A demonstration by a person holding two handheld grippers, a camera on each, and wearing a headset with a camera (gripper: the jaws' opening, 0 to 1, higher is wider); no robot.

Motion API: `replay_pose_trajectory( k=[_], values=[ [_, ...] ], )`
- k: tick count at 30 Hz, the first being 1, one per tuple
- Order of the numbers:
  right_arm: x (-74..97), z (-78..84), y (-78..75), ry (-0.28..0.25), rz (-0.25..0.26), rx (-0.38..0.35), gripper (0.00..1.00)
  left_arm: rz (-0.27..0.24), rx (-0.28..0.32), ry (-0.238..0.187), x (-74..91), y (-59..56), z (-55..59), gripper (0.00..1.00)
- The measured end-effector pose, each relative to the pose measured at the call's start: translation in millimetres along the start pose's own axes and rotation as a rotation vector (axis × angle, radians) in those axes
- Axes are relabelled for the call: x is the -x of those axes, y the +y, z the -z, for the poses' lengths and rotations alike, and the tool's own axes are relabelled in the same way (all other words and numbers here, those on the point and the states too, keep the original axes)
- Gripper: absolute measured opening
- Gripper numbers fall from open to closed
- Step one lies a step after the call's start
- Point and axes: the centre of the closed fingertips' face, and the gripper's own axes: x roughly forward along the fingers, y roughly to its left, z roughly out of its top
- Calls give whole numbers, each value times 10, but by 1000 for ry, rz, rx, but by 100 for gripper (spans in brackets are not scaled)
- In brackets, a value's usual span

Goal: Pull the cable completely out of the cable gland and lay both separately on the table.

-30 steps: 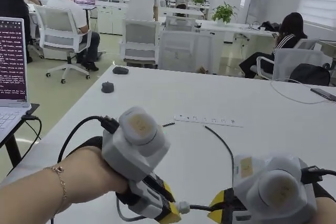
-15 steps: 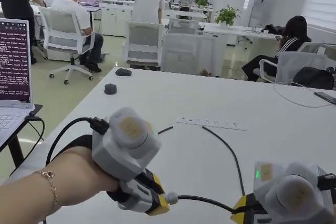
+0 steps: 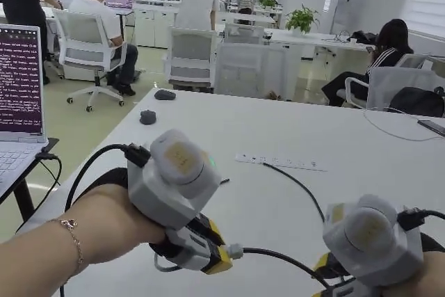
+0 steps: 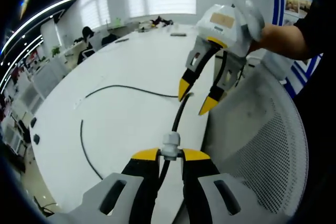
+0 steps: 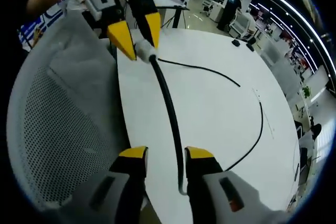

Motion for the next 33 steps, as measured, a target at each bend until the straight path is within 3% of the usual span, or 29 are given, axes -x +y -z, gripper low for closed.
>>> replay_pose_trajectory(
  k=[2, 5, 7, 8, 9, 12, 16, 17, 18, 19, 24, 28, 31, 32, 33],
  values=[
    [27, -246, 69, -54, -4, 6, 30, -11, -30, 15, 3, -12, -10, 16],
    [52, -505, 80, -124, 31, 5, 31, -17, -56, 20, 14, -49, -40, 16],
    [56, -562, 87, -143, 49, 30, 24, -22, -64, 13, 19, -79, -70, 16],
    [61, -600, 88, -175, 60, 68, 13, -22, -63, 11, 18, -84, -73, 16],
    [63, -543, 57, -156, 79, 63, 6, -20, -65, 17, 8, -95, -62, 16],
    [56, -472, 62, -185, 60, -16, 5, -12, -41, 3, -12, -122, -58, 16],
    [62, -398, 98, -190, 59, -17, 4, -9, -40, -14, -53, -160, -73, 16],
    [63, -367, 83, -180, 69, -20, 4, -18, -37, -4, -65, -152, -53, 16],
    [73, -267, 21, -141, 107, -22, 4, -58, -74, 34, -60, -82, 20, 16],
    [80, -228, 3, -134, 116, -20, 3, -77, -88, 47, -58, -46, 60, 16],
    [93, -67, 9, -120, 111, -50, 3, -76, -16, 15, 11, -4, 130, 16],
    [95, 110, -90, -91, 140, -99, 3, -104, 18, 11, 72, 70, 195, 16],
    [86, 255, -174, -45, 162, -126, 3, -121, 56, -9, 113, 111, 188, 16],
    [83, 327, -170, -4, 160, -129, 3, -115, 56, -13, 109, 93, 175, 16],
    [85, 438, -163, 69, 159, -132, 4, -122, 55, -4, 104, 82, 173, 16]
  ],
)
